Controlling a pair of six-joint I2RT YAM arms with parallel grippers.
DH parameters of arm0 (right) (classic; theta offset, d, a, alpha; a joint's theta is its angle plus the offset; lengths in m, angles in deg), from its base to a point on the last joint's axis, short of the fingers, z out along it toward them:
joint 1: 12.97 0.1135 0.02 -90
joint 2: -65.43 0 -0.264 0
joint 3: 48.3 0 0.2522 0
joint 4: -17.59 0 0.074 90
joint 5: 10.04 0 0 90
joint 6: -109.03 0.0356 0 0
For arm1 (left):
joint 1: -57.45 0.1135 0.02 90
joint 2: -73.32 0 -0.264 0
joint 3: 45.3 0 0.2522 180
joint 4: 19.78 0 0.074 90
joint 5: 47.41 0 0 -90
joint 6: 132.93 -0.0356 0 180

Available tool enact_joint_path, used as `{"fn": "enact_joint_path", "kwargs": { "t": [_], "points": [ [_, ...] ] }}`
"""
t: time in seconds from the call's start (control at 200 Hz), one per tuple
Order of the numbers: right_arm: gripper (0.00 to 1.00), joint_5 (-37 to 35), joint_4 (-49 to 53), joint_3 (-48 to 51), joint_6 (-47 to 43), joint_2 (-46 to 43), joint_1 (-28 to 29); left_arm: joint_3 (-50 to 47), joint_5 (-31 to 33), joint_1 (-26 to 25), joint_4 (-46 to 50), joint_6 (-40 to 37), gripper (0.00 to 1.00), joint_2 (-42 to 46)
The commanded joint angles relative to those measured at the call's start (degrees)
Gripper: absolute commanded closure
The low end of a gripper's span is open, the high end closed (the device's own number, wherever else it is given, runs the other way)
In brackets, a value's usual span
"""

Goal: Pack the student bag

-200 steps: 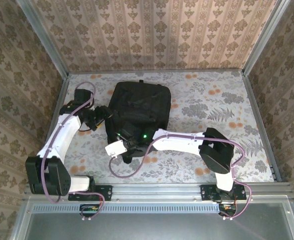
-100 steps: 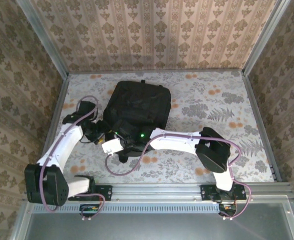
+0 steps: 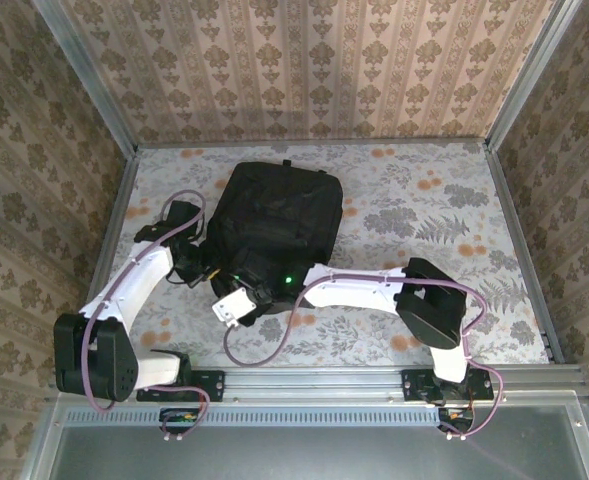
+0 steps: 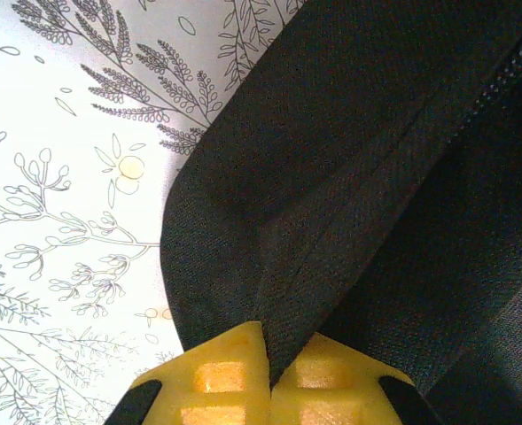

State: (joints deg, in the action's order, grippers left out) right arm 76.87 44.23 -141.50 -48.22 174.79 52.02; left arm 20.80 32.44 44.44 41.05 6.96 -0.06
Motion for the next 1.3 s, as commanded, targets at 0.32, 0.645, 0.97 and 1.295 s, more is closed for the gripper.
{"fn": "enact_joint_path", "kwargs": {
  "t": [0.32,0.645,0.97,1.295],
  "points": [
    [1.00,-2.4,4.0,11.1,-8.7,-9.9,-0.8,4.1,5.3,2.1,1.6,-3.5,1.00,3.6],
    [1.00,0.6,0.6,16.2,-4.6,-15.2,-2.9,8.6,9.1,2.3,3.2,-5.6,1.00,1.8],
    [1.00,4.7,-8.1,1.2,15.8,-2.8,-1.2,14.3,6.1,2.4,5.0,-8.8,0.62,-4.1],
    [1.00,0.9,-7.0,-11.0,19.2,7.8,0.3,6.1,7.3,5.5,10.5,-2.5,0.42,7.8]
  ]
}}
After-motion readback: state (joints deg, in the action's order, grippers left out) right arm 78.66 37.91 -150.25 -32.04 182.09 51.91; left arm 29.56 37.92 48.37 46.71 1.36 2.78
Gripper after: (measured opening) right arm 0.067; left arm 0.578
